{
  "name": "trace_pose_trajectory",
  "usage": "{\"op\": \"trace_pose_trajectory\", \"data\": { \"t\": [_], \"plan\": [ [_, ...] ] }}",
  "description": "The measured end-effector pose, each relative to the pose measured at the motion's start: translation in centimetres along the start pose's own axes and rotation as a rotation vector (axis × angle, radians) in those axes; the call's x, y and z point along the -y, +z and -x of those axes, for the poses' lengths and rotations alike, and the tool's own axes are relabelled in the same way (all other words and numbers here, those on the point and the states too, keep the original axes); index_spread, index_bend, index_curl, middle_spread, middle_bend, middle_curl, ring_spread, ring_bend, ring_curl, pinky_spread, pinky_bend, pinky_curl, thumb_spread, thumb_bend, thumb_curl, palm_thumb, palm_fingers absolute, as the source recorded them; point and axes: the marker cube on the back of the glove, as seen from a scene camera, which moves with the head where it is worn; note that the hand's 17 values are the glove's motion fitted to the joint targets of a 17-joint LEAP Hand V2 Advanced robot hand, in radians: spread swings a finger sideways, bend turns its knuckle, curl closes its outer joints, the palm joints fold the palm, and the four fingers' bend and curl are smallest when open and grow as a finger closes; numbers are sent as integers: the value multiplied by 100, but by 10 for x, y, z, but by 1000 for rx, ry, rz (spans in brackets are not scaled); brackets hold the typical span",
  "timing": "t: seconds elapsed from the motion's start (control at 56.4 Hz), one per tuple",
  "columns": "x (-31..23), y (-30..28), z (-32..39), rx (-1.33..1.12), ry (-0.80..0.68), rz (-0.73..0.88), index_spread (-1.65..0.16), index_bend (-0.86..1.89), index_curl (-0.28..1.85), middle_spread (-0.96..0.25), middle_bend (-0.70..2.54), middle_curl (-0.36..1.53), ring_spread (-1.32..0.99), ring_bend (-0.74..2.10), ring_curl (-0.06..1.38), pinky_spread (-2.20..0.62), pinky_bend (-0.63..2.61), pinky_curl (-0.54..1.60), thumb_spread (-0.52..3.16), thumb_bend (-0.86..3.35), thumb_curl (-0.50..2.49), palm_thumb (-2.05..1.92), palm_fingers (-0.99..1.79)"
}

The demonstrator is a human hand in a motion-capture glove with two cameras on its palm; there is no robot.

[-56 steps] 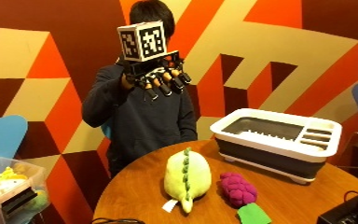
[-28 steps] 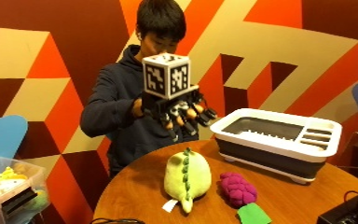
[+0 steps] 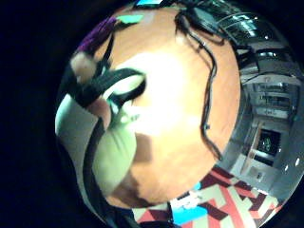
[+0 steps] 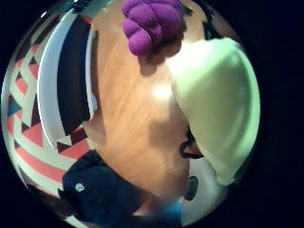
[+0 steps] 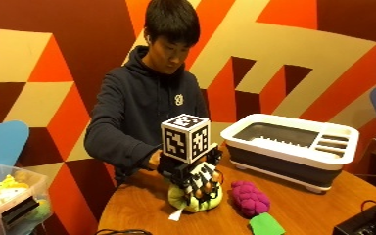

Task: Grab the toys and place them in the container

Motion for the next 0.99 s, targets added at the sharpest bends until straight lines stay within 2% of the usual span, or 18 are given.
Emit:
{"op": "trace_pose_trajectory", "data": {
  "t": [0.035,0.071,0.106,0.283,0.514,0.656,0.744,0.886,0.992],
  "plan": [
    [3,-2,-1,9,-5,-25,-29,20,26,-10,46,28,-23,87,33,-21,91,30,111,32,47,75,93],
    [4,-4,-1,30,-7,-25,-31,24,27,-14,59,32,-27,92,35,-27,90,31,100,32,50,77,117],
    [5,-10,-1,61,-5,-15,-33,29,31,-16,65,35,-29,96,38,-30,93,34,91,31,53,79,124],
    [-14,-84,14,233,-30,-54,-39,51,45,-22,89,49,-37,117,51,-37,104,42,54,31,64,81,119],
    [-47,-215,73,426,-108,-424,-44,68,64,-25,104,62,-41,130,60,-39,116,50,18,33,75,80,105],
    [-35,-269,125,548,-199,-514,-46,74,76,-26,108,68,-41,134,63,-39,120,54,0,34,79,79,99],
    [-10,-269,163,565,-217,-476,-47,75,83,-26,110,71,-41,136,65,-39,122,56,-9,35,81,78,96],
    [26,-233,227,482,-256,-409,-48,75,92,-27,112,76,-41,139,67,-39,126,57,-19,35,83,77,91],
    [42,-200,266,475,-331,-268,-48,70,98,-27,110,78,-41,139,68,-39,128,58,-20,32,85,74,82]
  ]
}}
